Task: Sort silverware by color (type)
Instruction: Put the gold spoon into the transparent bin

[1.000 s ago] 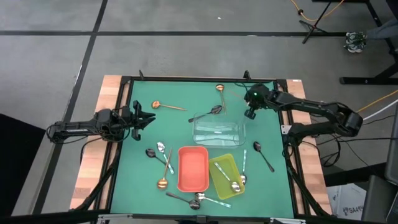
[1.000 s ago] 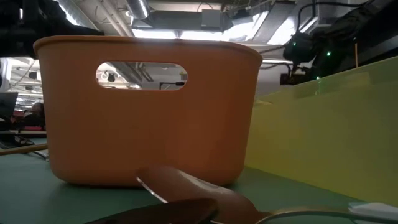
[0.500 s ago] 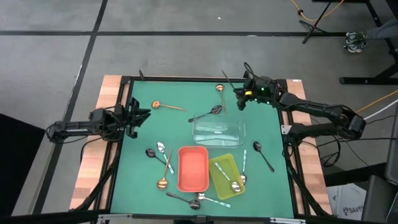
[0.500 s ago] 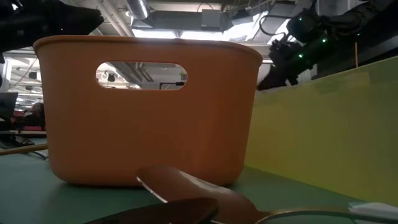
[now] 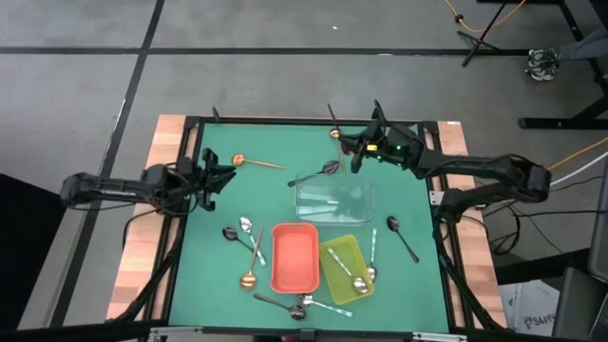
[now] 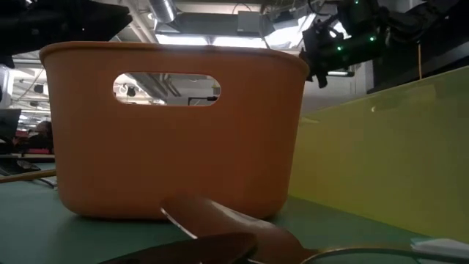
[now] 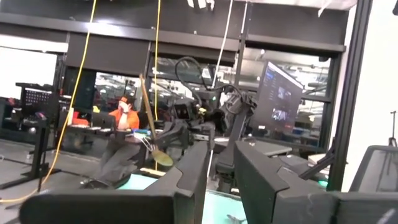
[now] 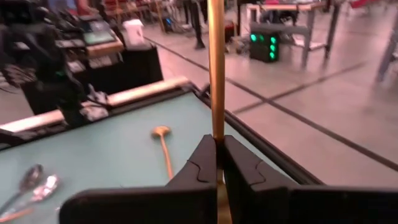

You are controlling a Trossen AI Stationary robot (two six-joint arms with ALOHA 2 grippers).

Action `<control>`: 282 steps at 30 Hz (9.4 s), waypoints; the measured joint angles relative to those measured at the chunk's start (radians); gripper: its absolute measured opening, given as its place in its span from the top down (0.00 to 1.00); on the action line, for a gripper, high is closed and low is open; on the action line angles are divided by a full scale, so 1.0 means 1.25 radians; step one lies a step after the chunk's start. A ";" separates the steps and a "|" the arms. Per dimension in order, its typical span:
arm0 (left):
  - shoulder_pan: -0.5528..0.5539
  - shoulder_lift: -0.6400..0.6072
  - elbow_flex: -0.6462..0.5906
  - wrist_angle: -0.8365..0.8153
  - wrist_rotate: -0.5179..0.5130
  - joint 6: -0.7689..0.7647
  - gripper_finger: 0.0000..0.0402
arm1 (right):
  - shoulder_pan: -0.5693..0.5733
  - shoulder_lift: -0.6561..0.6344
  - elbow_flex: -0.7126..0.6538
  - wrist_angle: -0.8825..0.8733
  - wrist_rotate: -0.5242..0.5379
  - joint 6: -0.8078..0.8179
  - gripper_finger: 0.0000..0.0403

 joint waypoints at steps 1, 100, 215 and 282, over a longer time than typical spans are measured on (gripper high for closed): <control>-0.004 0.021 0.008 0.006 -0.004 0.002 0.82 | 0.006 0.006 0.000 0.018 0.000 0.000 1.00; 0.033 1.006 0.728 0.039 -0.077 0.002 0.82 | 0.134 0.066 0.000 0.190 -0.175 -0.006 1.00; 0.076 1.261 1.091 -0.695 0.208 0.286 0.95 | 0.038 -0.280 0.000 -0.254 -0.126 0.001 0.83; 0.074 1.356 1.090 -0.643 0.213 0.357 0.65 | 0.038 -0.280 0.000 -0.249 -0.126 0.001 0.83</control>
